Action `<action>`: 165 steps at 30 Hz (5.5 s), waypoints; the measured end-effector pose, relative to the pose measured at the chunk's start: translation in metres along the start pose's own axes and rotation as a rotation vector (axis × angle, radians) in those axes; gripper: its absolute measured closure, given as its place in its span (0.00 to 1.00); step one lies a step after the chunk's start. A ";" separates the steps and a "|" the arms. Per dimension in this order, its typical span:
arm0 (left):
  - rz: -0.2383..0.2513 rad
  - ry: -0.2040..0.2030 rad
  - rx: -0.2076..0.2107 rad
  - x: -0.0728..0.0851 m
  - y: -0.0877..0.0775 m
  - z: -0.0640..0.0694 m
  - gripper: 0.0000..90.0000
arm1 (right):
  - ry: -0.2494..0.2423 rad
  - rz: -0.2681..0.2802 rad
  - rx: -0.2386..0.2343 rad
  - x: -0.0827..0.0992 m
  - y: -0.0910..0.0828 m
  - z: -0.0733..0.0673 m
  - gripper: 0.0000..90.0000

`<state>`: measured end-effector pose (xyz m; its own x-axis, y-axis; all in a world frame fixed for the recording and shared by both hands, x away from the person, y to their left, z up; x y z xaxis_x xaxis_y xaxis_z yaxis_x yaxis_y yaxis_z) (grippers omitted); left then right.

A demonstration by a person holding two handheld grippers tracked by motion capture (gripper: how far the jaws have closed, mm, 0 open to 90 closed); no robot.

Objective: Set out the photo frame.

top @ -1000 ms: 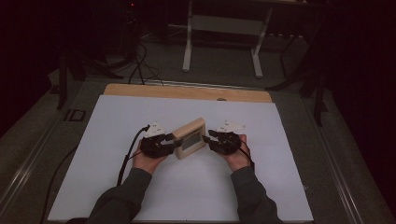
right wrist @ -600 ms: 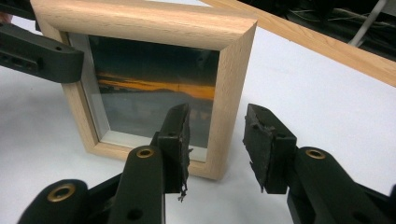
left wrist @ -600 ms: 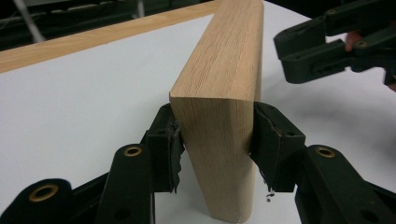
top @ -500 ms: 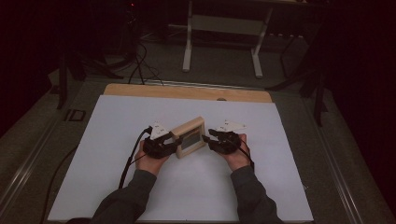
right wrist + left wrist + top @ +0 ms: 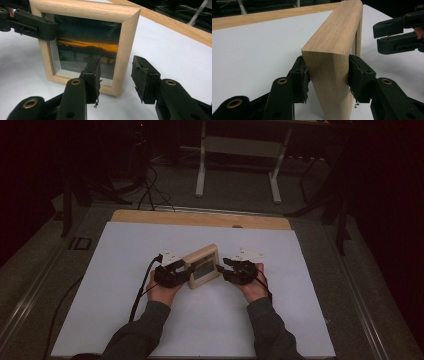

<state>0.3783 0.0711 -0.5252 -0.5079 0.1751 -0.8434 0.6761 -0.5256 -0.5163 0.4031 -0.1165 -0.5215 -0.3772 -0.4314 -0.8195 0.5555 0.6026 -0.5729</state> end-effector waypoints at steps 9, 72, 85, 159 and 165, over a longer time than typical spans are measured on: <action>0.018 -0.013 0.033 -0.001 0.001 0.000 0.63 | -0.001 0.004 0.001 0.000 -0.001 0.001 0.64; 0.039 0.174 0.192 -0.005 0.008 0.001 0.59 | 0.018 0.028 -0.049 -0.003 -0.004 0.000 0.48; 0.032 0.164 0.198 -0.008 0.011 -0.001 0.57 | 0.032 0.036 -0.033 -0.002 -0.005 0.000 0.54; 0.034 0.064 0.231 -0.016 0.031 -0.018 0.52 | 0.125 -0.002 0.020 0.000 0.006 0.006 0.59; 0.016 0.073 0.217 -0.014 0.029 -0.018 0.51 | 0.120 0.003 0.011 0.000 0.004 0.006 0.58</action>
<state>0.4145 0.0685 -0.5306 -0.4533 0.2209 -0.8635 0.5491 -0.6940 -0.4657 0.4097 -0.1181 -0.5232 -0.4608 -0.3458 -0.8174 0.5649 0.5961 -0.5706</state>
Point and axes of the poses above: each handheld gripper's, and its own axes: y roughly forward along the jaws, x roughly out of its underside, z roughly to its right, the point moved 6 cm from there along y, roughly forward along the jaws, and after that the axes turned 2 degrees about -z, right-handed, at the moved point
